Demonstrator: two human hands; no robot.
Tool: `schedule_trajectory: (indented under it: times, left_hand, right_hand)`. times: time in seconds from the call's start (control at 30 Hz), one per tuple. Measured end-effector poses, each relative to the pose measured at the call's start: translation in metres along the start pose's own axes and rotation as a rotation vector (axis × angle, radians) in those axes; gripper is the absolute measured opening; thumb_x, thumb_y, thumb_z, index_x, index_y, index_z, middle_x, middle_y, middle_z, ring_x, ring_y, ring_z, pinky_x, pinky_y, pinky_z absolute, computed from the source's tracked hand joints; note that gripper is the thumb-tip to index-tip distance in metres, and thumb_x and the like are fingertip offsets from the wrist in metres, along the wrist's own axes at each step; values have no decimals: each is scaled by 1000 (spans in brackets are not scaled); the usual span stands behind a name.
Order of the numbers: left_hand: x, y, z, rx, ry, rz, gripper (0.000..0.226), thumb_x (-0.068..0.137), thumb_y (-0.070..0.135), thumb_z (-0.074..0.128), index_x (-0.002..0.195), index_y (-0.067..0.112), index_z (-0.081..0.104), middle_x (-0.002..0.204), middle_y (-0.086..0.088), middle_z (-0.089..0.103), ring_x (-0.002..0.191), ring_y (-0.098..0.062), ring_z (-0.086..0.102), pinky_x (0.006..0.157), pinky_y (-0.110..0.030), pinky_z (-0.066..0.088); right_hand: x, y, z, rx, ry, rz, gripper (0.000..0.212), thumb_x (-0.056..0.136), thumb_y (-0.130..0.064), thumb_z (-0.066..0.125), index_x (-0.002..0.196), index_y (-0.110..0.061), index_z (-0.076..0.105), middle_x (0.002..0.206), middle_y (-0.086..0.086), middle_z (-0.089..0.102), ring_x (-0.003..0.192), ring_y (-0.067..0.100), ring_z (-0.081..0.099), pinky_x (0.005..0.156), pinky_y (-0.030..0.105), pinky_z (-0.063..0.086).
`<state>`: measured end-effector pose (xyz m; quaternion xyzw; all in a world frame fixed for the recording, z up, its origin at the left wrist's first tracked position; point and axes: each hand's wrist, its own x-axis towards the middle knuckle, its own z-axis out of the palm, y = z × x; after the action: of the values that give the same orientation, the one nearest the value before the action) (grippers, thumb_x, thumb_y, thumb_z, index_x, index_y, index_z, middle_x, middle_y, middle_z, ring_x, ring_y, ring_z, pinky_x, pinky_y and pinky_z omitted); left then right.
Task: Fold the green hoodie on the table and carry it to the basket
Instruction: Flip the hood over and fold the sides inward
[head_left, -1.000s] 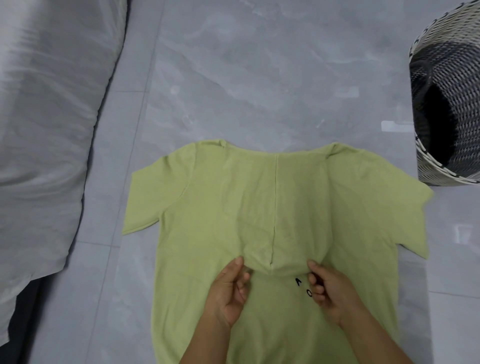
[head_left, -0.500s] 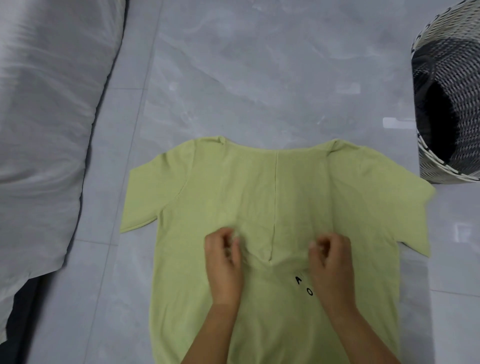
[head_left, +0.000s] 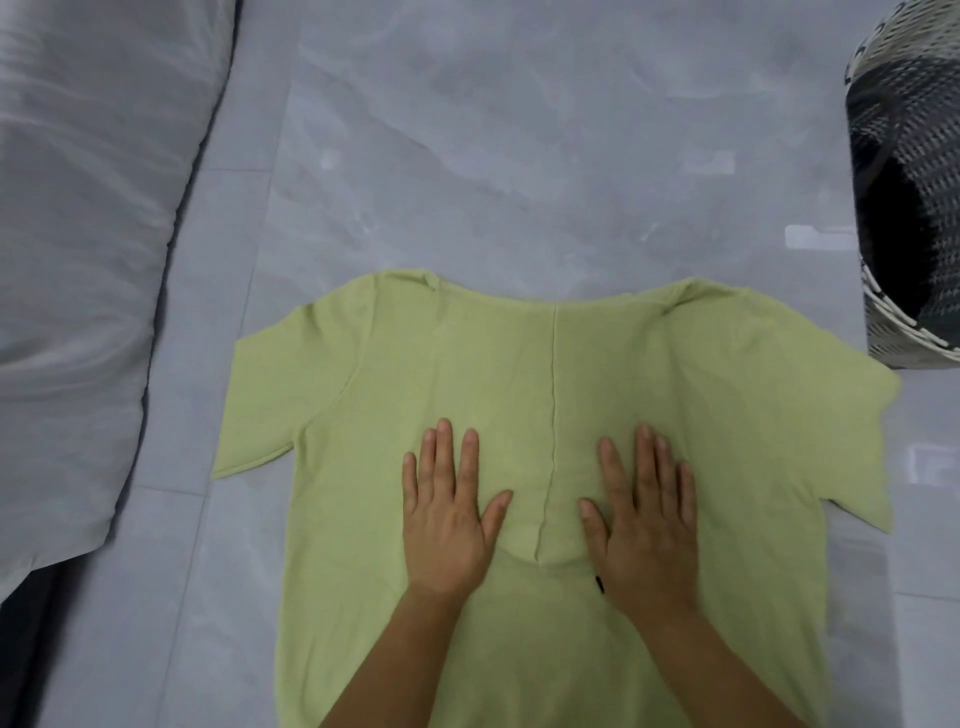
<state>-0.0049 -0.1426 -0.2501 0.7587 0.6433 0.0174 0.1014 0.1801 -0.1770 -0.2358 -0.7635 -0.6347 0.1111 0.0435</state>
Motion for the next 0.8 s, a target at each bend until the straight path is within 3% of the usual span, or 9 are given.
schedule_trajectory:
  times: [0.13, 0.23, 0.33, 0.43, 0.5, 0.57, 0.6, 0.67, 0.8]
  left_hand:
    - [3, 4, -4, -47, -95, -16, 67, 94, 57, 15, 145, 14, 20, 151, -15, 25, 143, -24, 10, 115, -41, 7]
    - [5, 5, -31, -399, 13, -75, 62, 93, 58, 21, 144, 23, 23, 152, -2, 21, 140, -12, 14, 115, -26, 8]
    - [6, -25, -68, -900, 281, -630, 44, 93, 41, 44, 132, 20, 39, 134, 5, 40, 123, -8, 37, 104, -25, 30]
    - [15, -84, -95, -1292, 577, -1232, 28, 92, 37, 50, 84, 10, 48, 84, -5, 44, 79, -19, 46, 71, -28, 41]
    - [21, -118, -106, -1674, 679, -1470, 37, 91, 37, 53, 108, 4, 48, 99, -11, 47, 86, -22, 53, 79, -31, 48]
    - [28, -142, -113, -1963, 760, -1509, 71, 89, 39, 56, 138, -1, 25, 125, -14, 43, 113, -24, 52, 95, -33, 48]
    - [32, -152, -115, -2058, 801, -1499, 76, 87, 41, 58, 140, 0, 22, 126, -14, 43, 113, -23, 53, 90, -31, 51]
    - [43, -168, -117, -2145, 811, -1541, 62, 84, 42, 63, 123, 2, 37, 103, -9, 50, 79, -13, 59, 71, -18, 51]
    - [62, -187, -112, -2057, 656, -1716, 34, 84, 40, 63, 72, 13, 46, 54, 6, 48, 26, -7, 36, 44, -14, 23]
  right_hand:
    - [1, 1, -3, -6, -75, 22, 59, 95, -49, 17, 142, -16, 29, 147, 23, 32, 136, 37, 27, 113, 49, 16]
    - [1, -2, -17, 58, -82, 15, 61, 94, -52, 14, 138, -14, 34, 144, 24, 36, 134, 36, 29, 112, 46, 17]
    - [14, -21, -35, 143, -31, -73, 59, 95, -50, 13, 134, -13, 37, 143, 19, 37, 132, 32, 30, 114, 38, 10]
    - [41, -54, -38, 174, -25, -191, 59, 96, -48, 12, 135, -13, 38, 145, 18, 37, 134, 30, 28, 115, 36, 7]
    - [64, -73, -32, 143, -40, -245, 60, 96, -48, 12, 136, -12, 39, 145, 18, 36, 135, 30, 26, 114, 38, 8]
    - [85, -83, -22, 90, -89, -228, 63, 95, -49, 8, 136, -12, 38, 146, 19, 35, 135, 31, 26, 113, 38, 5]
    - [92, -84, -17, 55, -121, -209, 66, 94, -51, 6, 137, -12, 37, 146, 20, 35, 135, 32, 28, 113, 38, 4]
    - [97, -83, -6, -13, -161, -187, 68, 93, -51, 3, 138, -12, 35, 146, 22, 34, 134, 34, 32, 114, 39, 3]
    - [97, -84, 0, -64, -131, -190, 65, 94, -48, 6, 139, -10, 33, 145, 24, 34, 134, 33, 25, 113, 43, 7]
